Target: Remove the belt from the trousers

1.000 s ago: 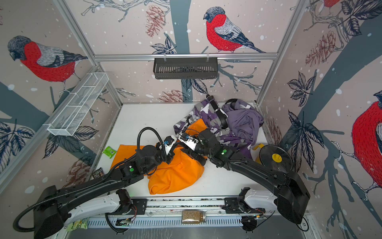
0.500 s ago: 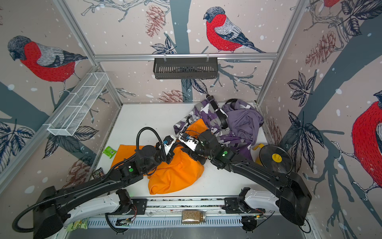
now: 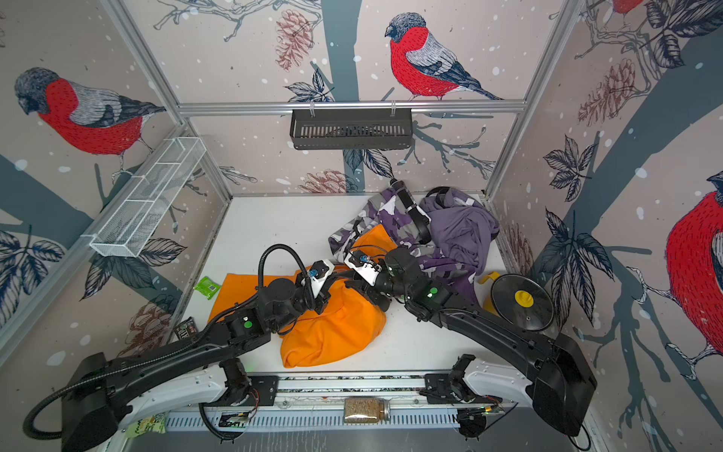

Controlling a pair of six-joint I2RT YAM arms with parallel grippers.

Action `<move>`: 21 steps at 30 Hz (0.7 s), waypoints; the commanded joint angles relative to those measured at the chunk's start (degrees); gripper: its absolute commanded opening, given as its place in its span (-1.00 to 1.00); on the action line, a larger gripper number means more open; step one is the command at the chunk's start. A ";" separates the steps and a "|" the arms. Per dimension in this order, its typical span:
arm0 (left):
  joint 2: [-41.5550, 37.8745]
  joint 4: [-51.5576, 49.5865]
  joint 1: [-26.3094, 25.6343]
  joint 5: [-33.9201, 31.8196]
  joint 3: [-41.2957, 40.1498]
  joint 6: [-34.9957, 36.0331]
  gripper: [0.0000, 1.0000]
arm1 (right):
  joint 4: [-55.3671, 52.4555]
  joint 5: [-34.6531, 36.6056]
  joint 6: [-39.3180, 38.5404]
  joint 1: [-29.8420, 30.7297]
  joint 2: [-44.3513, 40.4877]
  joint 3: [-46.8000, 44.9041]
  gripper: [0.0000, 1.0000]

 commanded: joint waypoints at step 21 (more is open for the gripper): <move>4.52 -10.27 0.82 -14.26 0.60 -9.14 -1.00 | -5.24 12.97 3.29 -3.47 2.71 0.45 -0.94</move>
